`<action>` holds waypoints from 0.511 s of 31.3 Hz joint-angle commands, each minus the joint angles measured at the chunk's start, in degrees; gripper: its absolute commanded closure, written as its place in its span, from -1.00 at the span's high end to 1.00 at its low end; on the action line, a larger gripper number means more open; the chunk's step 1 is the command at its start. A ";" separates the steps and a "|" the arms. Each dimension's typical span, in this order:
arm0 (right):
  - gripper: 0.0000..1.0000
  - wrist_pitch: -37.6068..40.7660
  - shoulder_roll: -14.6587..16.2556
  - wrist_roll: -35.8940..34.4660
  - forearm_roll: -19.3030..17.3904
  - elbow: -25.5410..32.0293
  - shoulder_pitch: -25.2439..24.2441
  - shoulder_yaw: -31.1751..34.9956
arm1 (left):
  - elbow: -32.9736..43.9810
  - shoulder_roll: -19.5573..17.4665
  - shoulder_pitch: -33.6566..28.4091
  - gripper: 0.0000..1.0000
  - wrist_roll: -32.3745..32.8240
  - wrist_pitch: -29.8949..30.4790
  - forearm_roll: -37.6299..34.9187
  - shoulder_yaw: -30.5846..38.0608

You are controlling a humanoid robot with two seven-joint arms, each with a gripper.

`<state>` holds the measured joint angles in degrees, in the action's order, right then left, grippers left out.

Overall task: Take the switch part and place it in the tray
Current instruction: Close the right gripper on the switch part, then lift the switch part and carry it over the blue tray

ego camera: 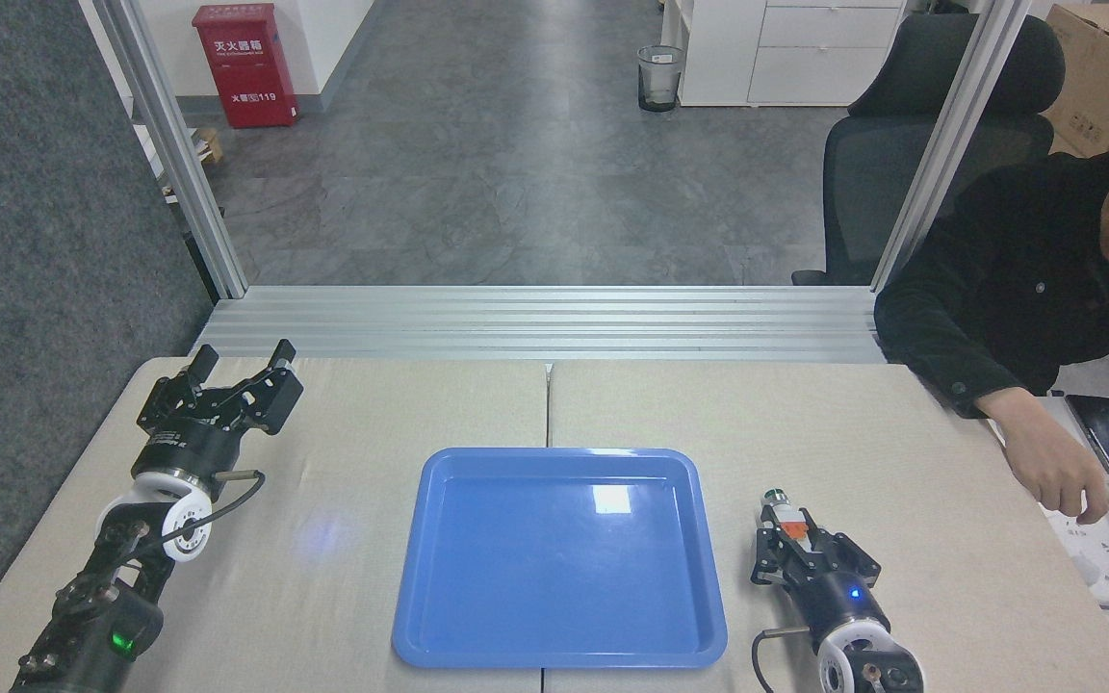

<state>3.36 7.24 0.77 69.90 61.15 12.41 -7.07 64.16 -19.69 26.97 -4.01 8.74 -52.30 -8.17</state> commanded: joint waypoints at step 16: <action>-1.00 1.74 -3.20 5.03 7.86 23.31 1.38 -18.75 | 0.00 0.00 0.01 1.00 -0.04 0.05 0.00 0.00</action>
<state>4.82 6.46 4.60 71.24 72.15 13.41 -10.52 64.16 -19.69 26.97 -4.01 8.74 -52.29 -8.18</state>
